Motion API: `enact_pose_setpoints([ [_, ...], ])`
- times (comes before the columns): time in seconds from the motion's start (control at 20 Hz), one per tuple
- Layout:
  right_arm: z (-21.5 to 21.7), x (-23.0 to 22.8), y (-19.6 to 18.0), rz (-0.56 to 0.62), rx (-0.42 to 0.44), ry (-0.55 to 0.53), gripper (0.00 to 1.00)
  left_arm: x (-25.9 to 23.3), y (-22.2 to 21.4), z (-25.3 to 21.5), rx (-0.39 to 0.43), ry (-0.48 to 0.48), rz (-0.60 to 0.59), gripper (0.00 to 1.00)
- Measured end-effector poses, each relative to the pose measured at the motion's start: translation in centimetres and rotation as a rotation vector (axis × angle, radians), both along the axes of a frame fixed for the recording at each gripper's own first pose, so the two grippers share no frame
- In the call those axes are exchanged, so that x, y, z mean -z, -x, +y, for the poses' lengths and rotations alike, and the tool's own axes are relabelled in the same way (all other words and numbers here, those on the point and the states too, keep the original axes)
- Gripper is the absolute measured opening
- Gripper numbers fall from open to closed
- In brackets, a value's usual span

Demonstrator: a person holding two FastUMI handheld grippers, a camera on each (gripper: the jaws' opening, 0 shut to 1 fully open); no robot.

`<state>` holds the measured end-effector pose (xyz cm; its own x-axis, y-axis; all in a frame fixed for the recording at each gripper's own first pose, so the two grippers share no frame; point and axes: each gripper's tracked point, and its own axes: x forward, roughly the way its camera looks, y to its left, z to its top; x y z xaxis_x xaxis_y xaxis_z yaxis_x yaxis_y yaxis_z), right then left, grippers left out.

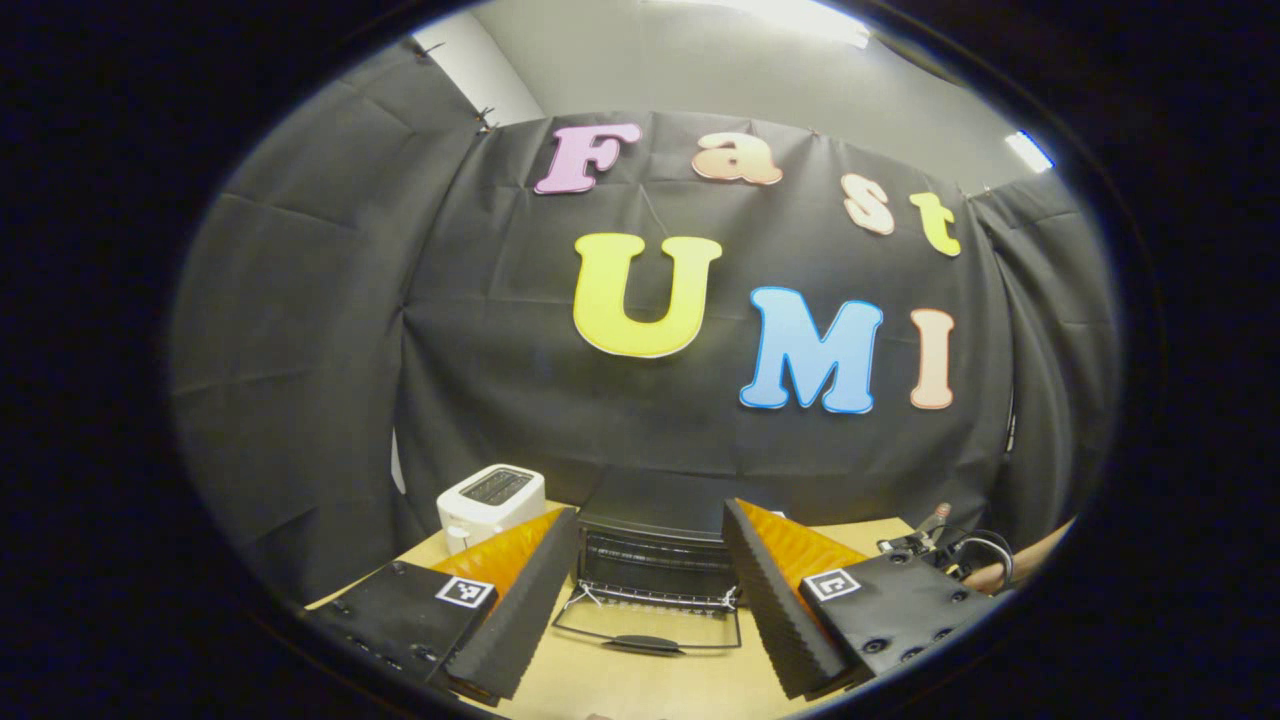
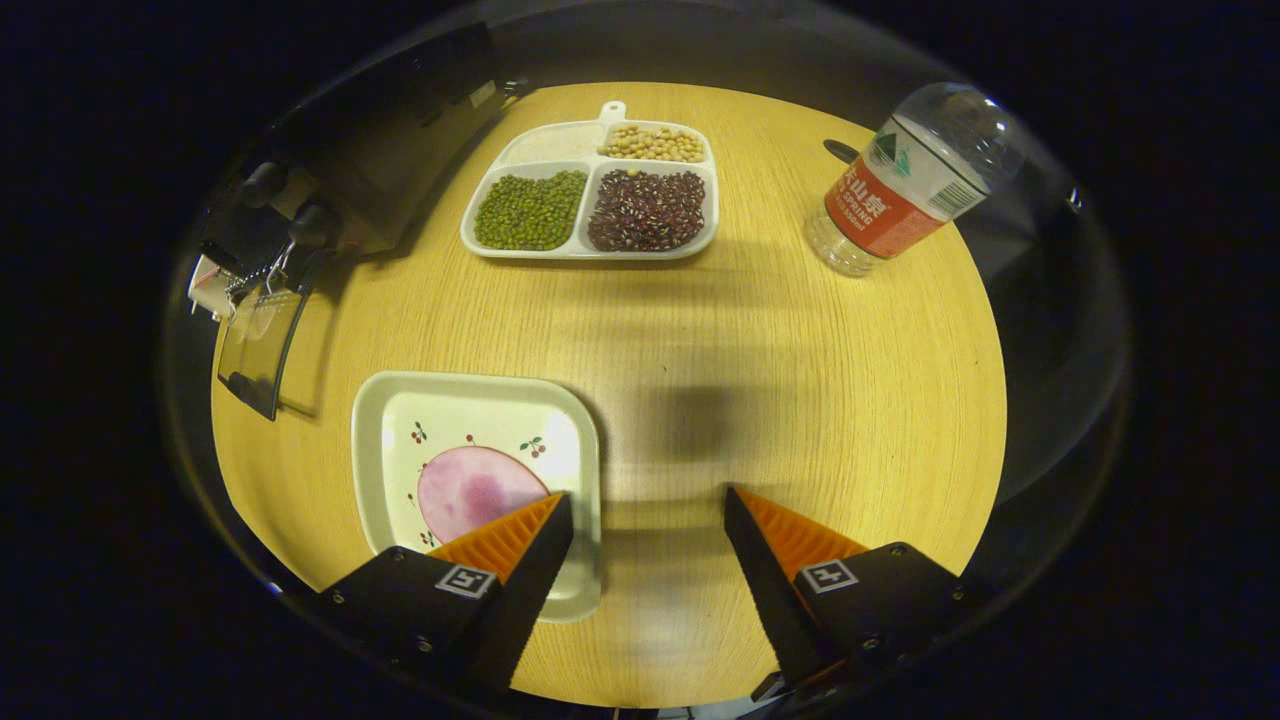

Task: Open the electric oven with the left hand, put the food in, and close the electric oven.

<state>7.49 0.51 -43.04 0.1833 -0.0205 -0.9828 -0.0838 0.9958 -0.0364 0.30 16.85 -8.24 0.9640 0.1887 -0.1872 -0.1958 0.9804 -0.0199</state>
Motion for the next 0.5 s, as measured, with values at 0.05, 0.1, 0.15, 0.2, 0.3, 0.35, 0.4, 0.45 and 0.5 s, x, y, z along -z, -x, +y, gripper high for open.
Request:
enact_pose_setpoints([
  [0.05,0.9,0.1,-0.1,0.0,-0.009,-0.031,0.77,0.1,0.0,-0.3,0.006,0.004,0.0,0.91],
  [0.1,1.5,0.2,0.1,0.0,-0.005,-0.051,0.63,0.1,-0.1,-0.5,0.012,0.008,0.0,0.91],
  [0.15,1.9,0.3,0.3,0.016,0.004,-0.063,0.35,0.1,-0.3,-0.6,0.017,0.01,-0.003,0.92],
  [0.2,1.7,-0.1,0.4,0.021,-0.001,-0.068,0.2,-0.2,-0.4,-0.6,0.022,0.009,-0.006,0.91],
  [0.3,1.9,0.3,0.7,0.047,0.03,-0.136,0.09,-0.3,-0.4,-0.9,0.029,0.006,-0.008,0.92],
  [0.35,2.0,0.8,0.6,0.036,0.057,-0.175,0.03,-0.4,-0.4,-1.0,0.032,0.001,-0.008,0.91],
  [0.4,1.9,0.5,1.0,0.042,0.079,-0.227,0.03,-0.7,-0.4,-1.1,0.032,-0.005,-0.01,0.92],
  [0.45,2.1,0.5,1.1,0.042,0.115,-0.288,0.01,-0.7,-0.3,-1.1,0.032,-0.009,-0.01,0.91],
  [0.5,2.4,0.9,1.5,0.05,0.16,-0.364,0.01,-0.9,-0.1,-1.2,0.029,-0.013,-0.007,0.94],
])
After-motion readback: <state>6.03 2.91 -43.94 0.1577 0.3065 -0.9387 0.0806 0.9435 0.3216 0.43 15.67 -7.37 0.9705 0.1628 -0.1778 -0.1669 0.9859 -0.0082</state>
